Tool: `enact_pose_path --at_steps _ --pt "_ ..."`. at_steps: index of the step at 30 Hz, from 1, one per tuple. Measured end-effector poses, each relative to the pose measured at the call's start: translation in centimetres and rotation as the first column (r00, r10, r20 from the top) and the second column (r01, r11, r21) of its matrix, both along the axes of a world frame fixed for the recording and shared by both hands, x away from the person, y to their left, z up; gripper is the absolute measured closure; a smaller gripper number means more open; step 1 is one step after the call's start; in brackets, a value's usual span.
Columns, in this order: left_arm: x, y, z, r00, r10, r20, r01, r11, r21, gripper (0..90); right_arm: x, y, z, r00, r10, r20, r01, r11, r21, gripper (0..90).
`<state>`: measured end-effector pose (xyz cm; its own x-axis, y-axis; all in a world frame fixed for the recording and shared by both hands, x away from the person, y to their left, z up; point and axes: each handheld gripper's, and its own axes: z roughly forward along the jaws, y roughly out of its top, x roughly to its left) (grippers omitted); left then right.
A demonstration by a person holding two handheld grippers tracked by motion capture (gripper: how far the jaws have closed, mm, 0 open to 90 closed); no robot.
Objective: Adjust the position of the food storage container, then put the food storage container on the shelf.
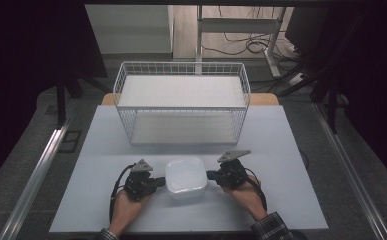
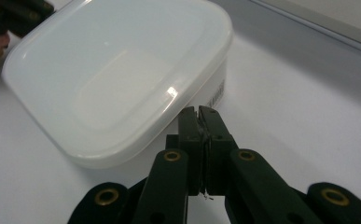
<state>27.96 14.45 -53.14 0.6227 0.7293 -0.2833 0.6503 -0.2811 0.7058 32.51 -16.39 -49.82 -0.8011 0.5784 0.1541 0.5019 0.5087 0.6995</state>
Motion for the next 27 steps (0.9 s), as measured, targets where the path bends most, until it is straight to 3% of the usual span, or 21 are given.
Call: enact_pose_path --at_steps 9,11,13,16,20,24,27 --pt "0.4 -0.2 0.3 0.9997 -0.021 0.015 0.021 0.9997 -0.011 89.0 -1.9 -0.3 0.0 0.9994 -0.027 0.021 0.027 0.999 -0.03 86.9" --pt "0.2 0.3 0.8 0.9995 -0.013 0.028 0.013 0.9999 -0.01 87.5 -2.3 -0.4 0.1 0.9989 -0.034 0.034 0.035 0.998 -0.047 82.5" --pt "-0.6 1.1 1.4 0.9982 0.005 0.06 -0.007 0.9998 0.019 76.7 -2.8 -1.1 0.5 0.9935 -0.065 0.093 0.072 0.995 -0.075 79.8" --pt "-1.6 2.3 1.6 0.9976 0.008 0.068 -0.01 0.9997 0.021 60.7 -3.2 -2.1 0.8 0.9908 -0.081 0.108 0.087 0.995 -0.047 71.0" --pt "-2.4 3.5 1.3 0.998 0.012 0.062 -0.014 0.9994 0.031 34.0 -3.5 -3.2 0.6 0.9881 -0.105 0.113 0.11 0.993 -0.038 48.6" --pt "-2.2 4.2 1.2 0.9979 0.019 0.062 -0.018 0.9995 -0.026 18.7 -3.5 -3.8 0.2 0.9854 -0.116 0.124 0.122 0.992 -0.04 27.1" --pt "-2.2 4.1 1.1 0.9972 0.013 0.073 -0.011 0.9995 -0.029 8.5 -3.3 -3.8 0.1 0.9828 -0.126 0.135 0.13 0.991 -0.022 16.6"
